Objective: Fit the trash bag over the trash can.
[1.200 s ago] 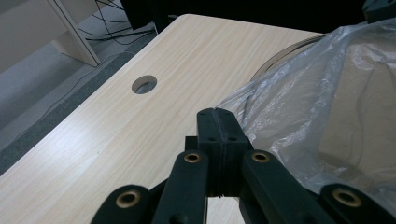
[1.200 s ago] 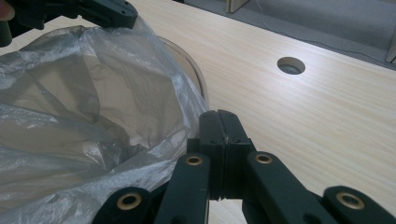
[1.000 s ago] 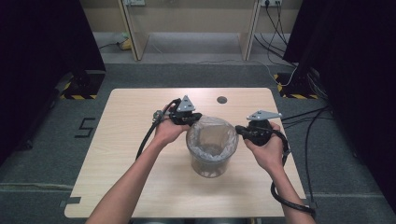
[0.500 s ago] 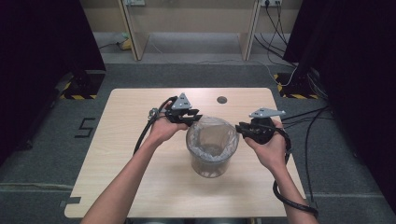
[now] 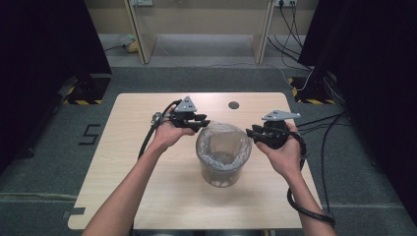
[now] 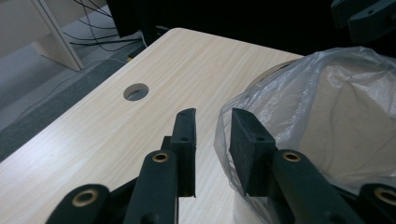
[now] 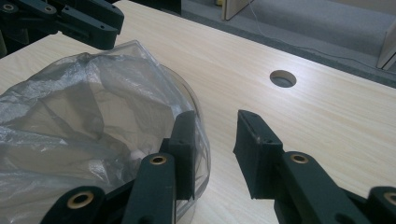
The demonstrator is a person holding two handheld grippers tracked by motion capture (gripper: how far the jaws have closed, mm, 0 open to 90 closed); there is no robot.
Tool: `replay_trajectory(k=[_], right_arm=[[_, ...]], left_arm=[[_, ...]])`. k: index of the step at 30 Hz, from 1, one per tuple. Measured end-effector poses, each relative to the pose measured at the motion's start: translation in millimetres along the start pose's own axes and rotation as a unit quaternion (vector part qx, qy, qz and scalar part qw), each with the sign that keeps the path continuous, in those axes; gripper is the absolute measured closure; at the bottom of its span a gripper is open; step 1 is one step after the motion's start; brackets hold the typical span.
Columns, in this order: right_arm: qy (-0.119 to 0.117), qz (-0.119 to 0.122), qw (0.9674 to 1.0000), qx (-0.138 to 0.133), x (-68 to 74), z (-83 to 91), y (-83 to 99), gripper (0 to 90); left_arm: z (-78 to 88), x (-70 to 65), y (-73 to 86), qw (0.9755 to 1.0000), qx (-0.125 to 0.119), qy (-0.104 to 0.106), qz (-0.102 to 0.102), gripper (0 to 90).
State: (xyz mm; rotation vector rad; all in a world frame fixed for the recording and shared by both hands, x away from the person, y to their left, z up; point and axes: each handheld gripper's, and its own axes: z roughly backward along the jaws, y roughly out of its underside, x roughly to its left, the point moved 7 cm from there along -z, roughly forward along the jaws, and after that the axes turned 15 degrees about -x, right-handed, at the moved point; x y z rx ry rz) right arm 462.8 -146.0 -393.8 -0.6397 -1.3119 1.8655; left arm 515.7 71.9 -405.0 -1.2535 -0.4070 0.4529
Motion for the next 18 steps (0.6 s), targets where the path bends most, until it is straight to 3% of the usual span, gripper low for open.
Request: replay_trajectory(k=[5, 11, 18], right_arm=[[0.001, 0.0, 1.0, 0.0, -0.7, 1.2, -0.4, 68.3], [0.001, 0.002, 1.0, 0.0, -1.6, 2.8, -1.2, 68.3], [0.0, 0.003, 1.0, 0.0, -0.7, 3.2, -0.2, 68.4]], left_arm=[[-3.2, -0.1, 1.7, 0.9999, -0.002, 0.007, 0.014, 71.7], [-6.3, -2.5, 1.3, 0.9999, 0.008, 0.01, 0.005, 73.4], [-12.1, -4.7, -0.7, 0.9996, 0.023, 0.016, -0.001, 86.7]])
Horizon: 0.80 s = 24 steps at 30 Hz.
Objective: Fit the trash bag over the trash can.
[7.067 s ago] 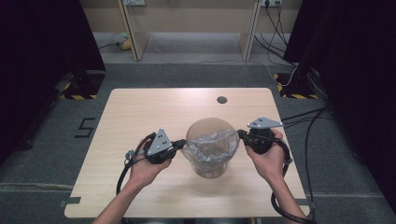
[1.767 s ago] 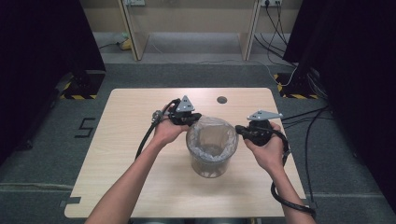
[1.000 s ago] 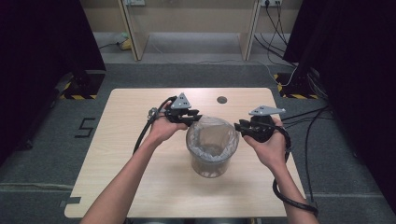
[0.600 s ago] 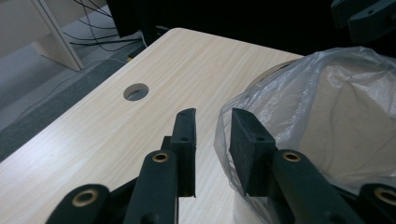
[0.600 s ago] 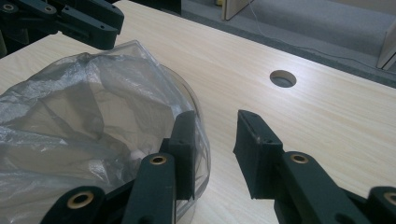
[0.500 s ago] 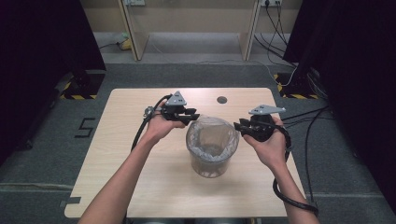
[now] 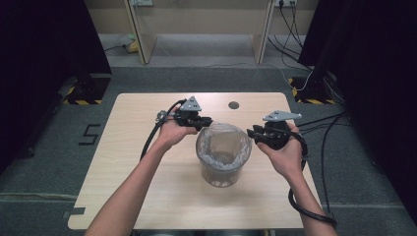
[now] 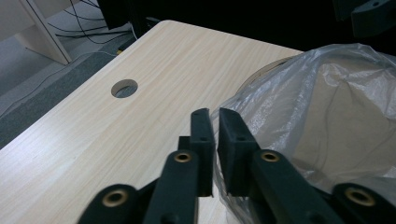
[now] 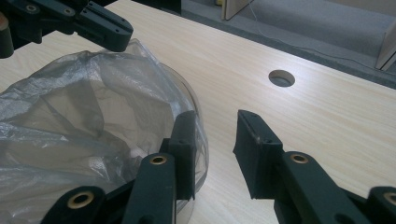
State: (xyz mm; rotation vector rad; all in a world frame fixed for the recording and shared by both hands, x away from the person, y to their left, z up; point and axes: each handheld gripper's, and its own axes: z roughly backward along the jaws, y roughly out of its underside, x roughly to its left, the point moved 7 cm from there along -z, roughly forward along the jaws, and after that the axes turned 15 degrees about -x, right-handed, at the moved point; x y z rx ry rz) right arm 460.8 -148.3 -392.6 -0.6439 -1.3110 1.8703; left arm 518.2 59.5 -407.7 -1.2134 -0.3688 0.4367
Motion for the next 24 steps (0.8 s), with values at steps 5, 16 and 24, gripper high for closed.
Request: replay_trajectory(k=[5, 16, 24], right_arm=[[0.0, -0.001, 1.0, 0.0, -0.8, 0.7, -0.1, 68.4], [-0.001, -0.004, 1.0, 0.0, -0.9, 1.3, 0.8, 68.3], [-0.006, -0.004, 1.0, 0.002, 0.8, -0.8, 0.6, 68.2]], left_arm=[[-3.1, 0.4, -0.2, 1.0, 0.006, 0.002, 0.003, 90.0], [-8.6, 2.6, 0.3, 0.9999, 0.008, -0.006, -0.003, 90.0], [-16.3, -0.9, -4.5, 0.9998, 0.008, -0.005, -0.019, 90.0]])
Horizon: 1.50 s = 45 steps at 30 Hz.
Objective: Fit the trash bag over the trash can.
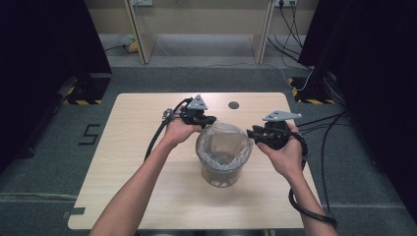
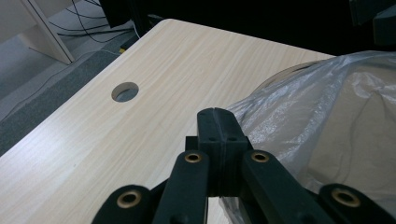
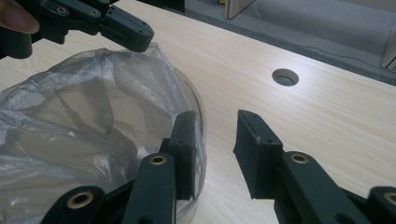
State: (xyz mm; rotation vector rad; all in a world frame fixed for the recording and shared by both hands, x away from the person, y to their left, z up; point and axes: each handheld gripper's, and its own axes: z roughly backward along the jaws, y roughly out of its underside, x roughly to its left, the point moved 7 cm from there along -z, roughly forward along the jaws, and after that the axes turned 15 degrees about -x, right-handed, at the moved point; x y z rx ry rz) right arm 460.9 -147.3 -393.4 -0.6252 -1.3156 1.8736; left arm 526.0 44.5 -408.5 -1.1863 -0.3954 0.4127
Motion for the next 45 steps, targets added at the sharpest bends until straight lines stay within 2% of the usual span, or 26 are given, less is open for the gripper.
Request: replay_trajectory(k=[12, 13, 15, 18, 20, 27, 33, 38, 43, 45], right_arm=[[-0.013, -0.006, 0.9996, 0.023, 2.9, -6.5, 8.6, 71.1], [-0.015, -0.008, 0.9995, 0.025, 2.1, -6.6, 9.4, 76.4], [-0.017, -0.01, 0.9995, 0.026, 2.0, -6.6, 9.8, 78.7], [-0.023, -0.017, 0.9993, 0.025, 2.2, -5.8, 9.3, 88.1], [-0.025, -0.018, 0.9992, 0.025, 1.5, -6.0, 9.4, 90.0], [-0.013, -0.024, 0.9993, 0.027, -4.0, -8.8, 15.2, 90.0], [-0.012, -0.028, 0.9991, 0.029, -5.4, -10.5, 19.4, 90.0], [-0.012, -0.02, 0.9991, 0.036, -4.7, -12.9, 21.0, 90.0], [-0.004, -0.014, 0.9994, 0.031, -5.3, -12.6, 19.1, 90.0], [0.002, -0.014, 0.9996, 0.026, -7.0, -12.3, 17.5, 86.4]], left_arm=[[-7.9, -3.1, -1.8, 0.9999, 0.004, -0.001, -0.012, 90.0], [-8.4, -3.5, -2.2, 0.9999, 0.005, -0.002, -0.016, 90.0], [-8.6, -3.7, -2.4, 0.9998, 0.006, -0.001, -0.017, 90.0], [-9.8, -4.4, -3.1, 0.9998, 0.004, -0.001, -0.018, 90.0], [-10.4, -5.2, -3.8, 0.9998, 0.004, 0.0, -0.02, 90.0], [-13.1, -5.2, -3.1, 0.9998, 0.004, -0.002, -0.021, 90.0], [-14.7, -4.1, -2.5, 0.9998, 0.005, -0.003, -0.017, 90.0], [-15.5, -3.4, -2.2, 0.9999, 0.007, -0.002, -0.015, 90.0], [-15.6, -3.5, -2.3, 0.9997, 0.008, -0.004, -0.023, 90.0], [-15.8, -3.8, -2.7, 0.9997, 0.007, -0.004, -0.023, 90.0]])
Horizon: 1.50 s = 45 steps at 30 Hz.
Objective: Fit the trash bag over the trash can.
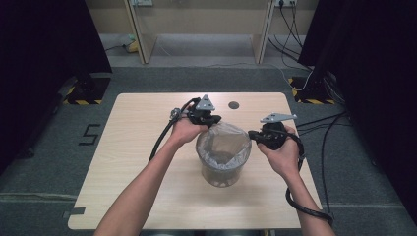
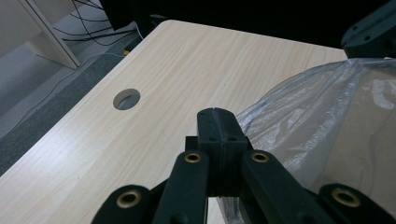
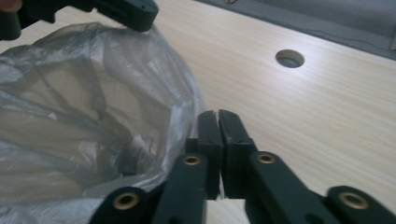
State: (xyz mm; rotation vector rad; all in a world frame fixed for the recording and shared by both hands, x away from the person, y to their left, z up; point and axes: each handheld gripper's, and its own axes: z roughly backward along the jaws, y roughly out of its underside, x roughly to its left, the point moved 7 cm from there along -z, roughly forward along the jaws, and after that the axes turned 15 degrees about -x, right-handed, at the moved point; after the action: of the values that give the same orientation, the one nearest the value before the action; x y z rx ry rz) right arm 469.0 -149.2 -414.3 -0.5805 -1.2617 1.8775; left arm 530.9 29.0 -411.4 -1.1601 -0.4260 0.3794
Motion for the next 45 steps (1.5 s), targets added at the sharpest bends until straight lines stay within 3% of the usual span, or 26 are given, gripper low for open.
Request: replay_trajectory(k=[7, 16, 22, 23, 26, 30, 36, 45], right_arm=[[0.008, 0.003, 0.9998, -0.017, 1.1, 1.8, -10.3, 76.2], [0.001, 0.011, 0.9997, -0.024, 8.2, 2.8, -17.4, 73.1], [0.001, 0.01, 0.9996, -0.026, 8.0, 2.7, -17.2, 72.1], [0.001, 0.007, 0.9997, -0.025, 8.1, 2.7, -17.7, 71.8], [0.001, 0.008, 0.9996, -0.028, 8.2, 2.4, -19.4, 71.2], [0.003, 0.007, 0.9996, -0.026, 7.5, 2.3, -20.3, 70.7], [0.004, 0.007, 0.9996, -0.027, 8.1, 2.7, -20.1, 70.8], [0.001, 0.007, 0.9997, -0.024, 8.5, 2.5, -18.6, 70.7]], left_arm=[[-2.2, 1.7, 0.7, 1.0, 0.0, -0.002, -0.002, 90.0], [-6.4, -1.5, -1.8, 1.0, -0.007, 0.0, -0.004, 90.0], [0.1, 2.5, -5.8, 0.9998, -0.018, -0.006, 0.004, 75.3], [3.9, 4.2, -9.0, 0.9994, -0.029, -0.008, 0.017, 72.6], [8.2, 4.8, -10.9, 0.999, -0.034, -0.007, 0.029, 71.4], [13.1, 6.5, -3.1, 0.9988, -0.012, 0.002, 0.047, 71.6], [12.4, 6.0, -1.4, 0.9985, -0.011, 0.009, 0.054, 73.6], [7.3, 7.6, 2.0, 0.9953, -0.011, 0.012, 0.095, 80.2]])
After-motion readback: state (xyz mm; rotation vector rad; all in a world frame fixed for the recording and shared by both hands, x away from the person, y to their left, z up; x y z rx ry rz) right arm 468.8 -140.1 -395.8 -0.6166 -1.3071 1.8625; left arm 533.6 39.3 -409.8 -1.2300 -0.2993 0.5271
